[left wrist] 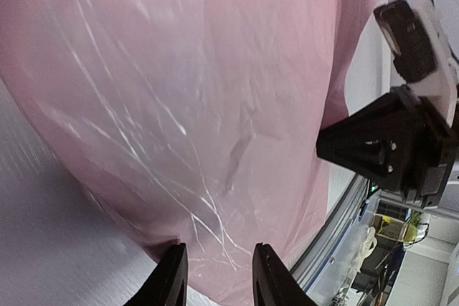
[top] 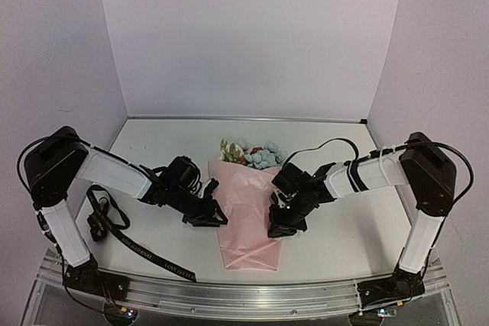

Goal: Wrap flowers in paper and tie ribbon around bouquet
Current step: Press the fold line on the folded bouquet.

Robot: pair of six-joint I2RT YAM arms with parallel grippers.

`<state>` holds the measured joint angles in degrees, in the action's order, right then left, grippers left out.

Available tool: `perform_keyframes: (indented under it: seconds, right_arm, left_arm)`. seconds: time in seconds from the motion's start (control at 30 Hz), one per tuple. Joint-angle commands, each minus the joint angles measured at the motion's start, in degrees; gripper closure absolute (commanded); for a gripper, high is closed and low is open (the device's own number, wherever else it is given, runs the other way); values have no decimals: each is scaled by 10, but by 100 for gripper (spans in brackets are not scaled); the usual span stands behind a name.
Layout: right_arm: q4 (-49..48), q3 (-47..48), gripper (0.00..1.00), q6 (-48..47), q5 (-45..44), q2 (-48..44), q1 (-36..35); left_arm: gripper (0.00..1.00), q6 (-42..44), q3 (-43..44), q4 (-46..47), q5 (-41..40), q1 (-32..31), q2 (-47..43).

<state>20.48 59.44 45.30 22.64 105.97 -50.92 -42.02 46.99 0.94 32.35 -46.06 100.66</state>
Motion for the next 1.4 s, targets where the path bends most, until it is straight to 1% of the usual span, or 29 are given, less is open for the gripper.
perform_keyframes:
  seconds: [0.0, 0.27, 0.63, 0.8, 0.97, 1.2, 1.37]
  right_arm:
    - [5, -18, 92, 0, -9, 12, -4]
    - [3, -23, 92, -1, -7, 11, -4]
    - [-1, -22, 92, -1, 0, 17, -4]
    - [-3, -23, 92, -1, 2, 18, -3]
    - [-5, -23, 92, 0, 3, 17, -4]
    - [-4, -19, 92, 1, 6, 15, -3]
    - [-1, -15, 92, 3, 6, 14, -2]
  left_arm:
    - [67, -2, 33, 33, 21, 30, 31]
    - [67, -27, 62, 53, 22, 80, 71]
    - [67, -26, 161, 35, 41, 148, 143]
    - [67, -16, 216, 4, 59, 189, 194]
    - [68, -8, 248, -6, 72, 223, 224]
    - [67, 14, 320, -37, 91, 250, 258]
    - [67, 38, 391, -81, 98, 261, 282]
